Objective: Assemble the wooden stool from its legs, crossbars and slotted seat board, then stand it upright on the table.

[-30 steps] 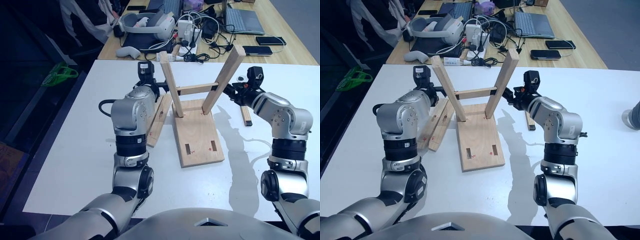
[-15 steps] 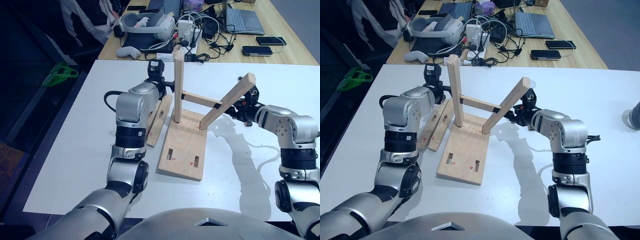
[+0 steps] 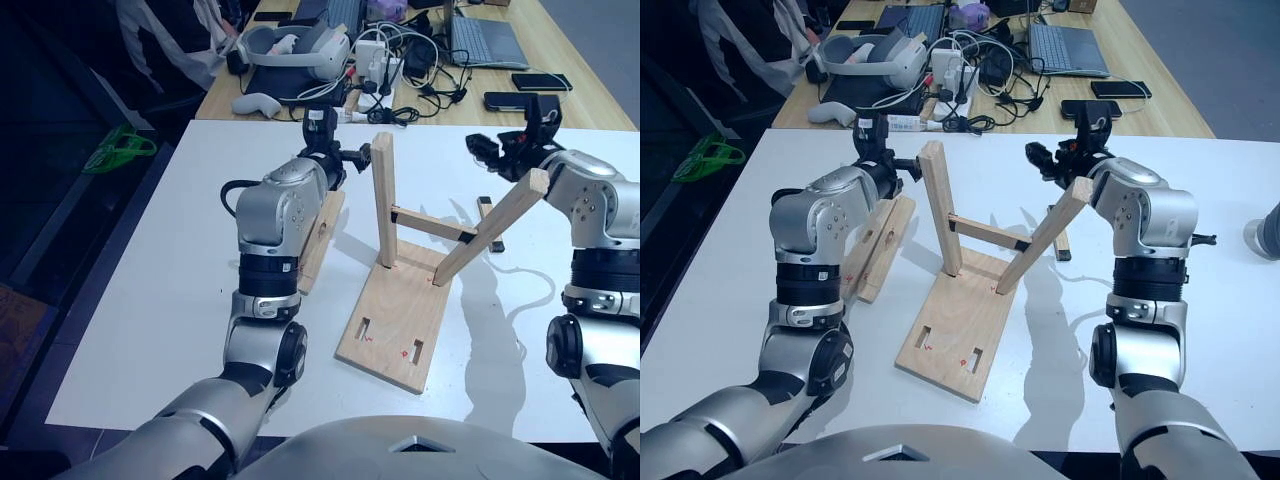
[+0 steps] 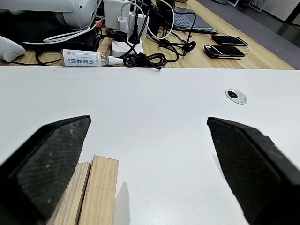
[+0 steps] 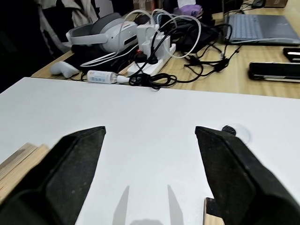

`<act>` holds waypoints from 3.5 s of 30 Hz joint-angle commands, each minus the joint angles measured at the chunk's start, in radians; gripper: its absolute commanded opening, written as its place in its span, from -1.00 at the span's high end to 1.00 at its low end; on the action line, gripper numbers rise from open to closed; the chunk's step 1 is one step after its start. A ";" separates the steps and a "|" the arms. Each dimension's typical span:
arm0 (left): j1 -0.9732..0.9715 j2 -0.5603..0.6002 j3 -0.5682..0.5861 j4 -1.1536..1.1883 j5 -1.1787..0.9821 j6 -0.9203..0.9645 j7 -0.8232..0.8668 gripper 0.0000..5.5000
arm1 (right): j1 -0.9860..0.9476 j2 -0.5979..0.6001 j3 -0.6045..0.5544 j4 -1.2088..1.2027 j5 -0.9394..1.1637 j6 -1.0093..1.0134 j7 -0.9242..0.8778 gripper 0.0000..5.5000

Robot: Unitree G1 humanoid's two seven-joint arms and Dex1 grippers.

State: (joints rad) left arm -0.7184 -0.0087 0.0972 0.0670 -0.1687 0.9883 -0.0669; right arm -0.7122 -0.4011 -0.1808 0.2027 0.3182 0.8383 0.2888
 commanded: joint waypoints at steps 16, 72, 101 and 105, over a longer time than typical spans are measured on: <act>-0.073 -0.003 0.195 -0.101 -0.107 -0.191 0.112 -0.68 | -0.170 0.065 -0.220 -0.509 0.494 0.460 -0.082 -0.31; -0.079 -0.012 0.145 -0.078 -0.164 -0.253 0.161 -0.68 | -0.192 0.039 0.009 -0.126 0.223 -0.068 0.191 -0.31; -0.034 -0.019 0.139 -0.134 -0.189 -0.202 0.186 -0.68 | -0.298 0.116 -0.275 -0.105 0.169 0.164 -0.386 -0.31; 0.036 -0.019 0.139 -0.210 -0.194 -0.146 0.199 -0.68 | -0.417 0.084 -0.271 -0.084 0.149 0.071 -0.403 -0.31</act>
State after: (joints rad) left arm -0.7156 -0.0306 0.2417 -0.1048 -0.3571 0.8051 0.1199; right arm -1.0974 -0.2998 -0.4580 0.1147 0.4817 0.9231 -0.1012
